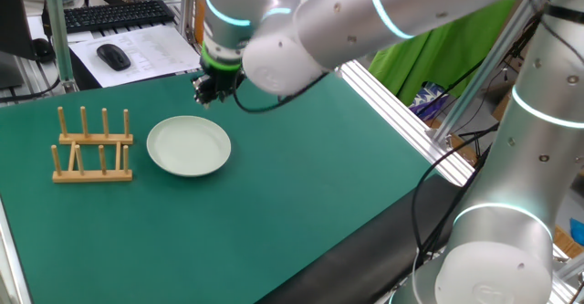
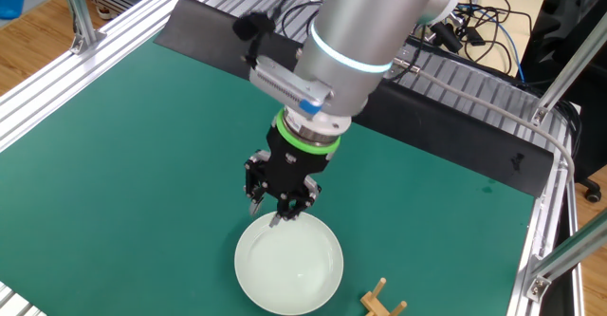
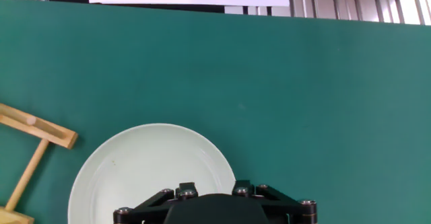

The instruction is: Take the dish off the dish rack

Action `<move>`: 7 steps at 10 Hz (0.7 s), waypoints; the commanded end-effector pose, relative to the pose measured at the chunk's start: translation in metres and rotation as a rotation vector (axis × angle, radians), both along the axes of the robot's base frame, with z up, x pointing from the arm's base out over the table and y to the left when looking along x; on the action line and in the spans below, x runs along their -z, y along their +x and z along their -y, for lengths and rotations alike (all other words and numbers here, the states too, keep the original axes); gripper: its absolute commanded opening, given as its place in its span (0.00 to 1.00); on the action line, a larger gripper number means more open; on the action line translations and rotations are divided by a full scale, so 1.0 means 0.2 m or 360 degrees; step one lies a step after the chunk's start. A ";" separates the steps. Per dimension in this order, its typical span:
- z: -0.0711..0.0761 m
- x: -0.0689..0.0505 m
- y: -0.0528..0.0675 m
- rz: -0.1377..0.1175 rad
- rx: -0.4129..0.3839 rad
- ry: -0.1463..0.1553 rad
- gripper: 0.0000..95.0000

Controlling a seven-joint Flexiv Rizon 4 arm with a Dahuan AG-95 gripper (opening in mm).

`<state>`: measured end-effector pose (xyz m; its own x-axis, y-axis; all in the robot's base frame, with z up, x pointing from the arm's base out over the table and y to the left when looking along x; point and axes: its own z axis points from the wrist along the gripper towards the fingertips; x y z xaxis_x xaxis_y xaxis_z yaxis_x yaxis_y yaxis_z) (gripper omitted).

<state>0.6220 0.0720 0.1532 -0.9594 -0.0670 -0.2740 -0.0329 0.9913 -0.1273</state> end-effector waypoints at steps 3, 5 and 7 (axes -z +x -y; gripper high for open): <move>0.02 -0.12 -0.02 -0.0159 0.0038 0.0181 0.00; 0.04 -0.22 -0.04 -0.0274 0.0062 0.0218 0.00; 0.06 -0.28 -0.06 -0.0351 0.0092 0.0226 0.00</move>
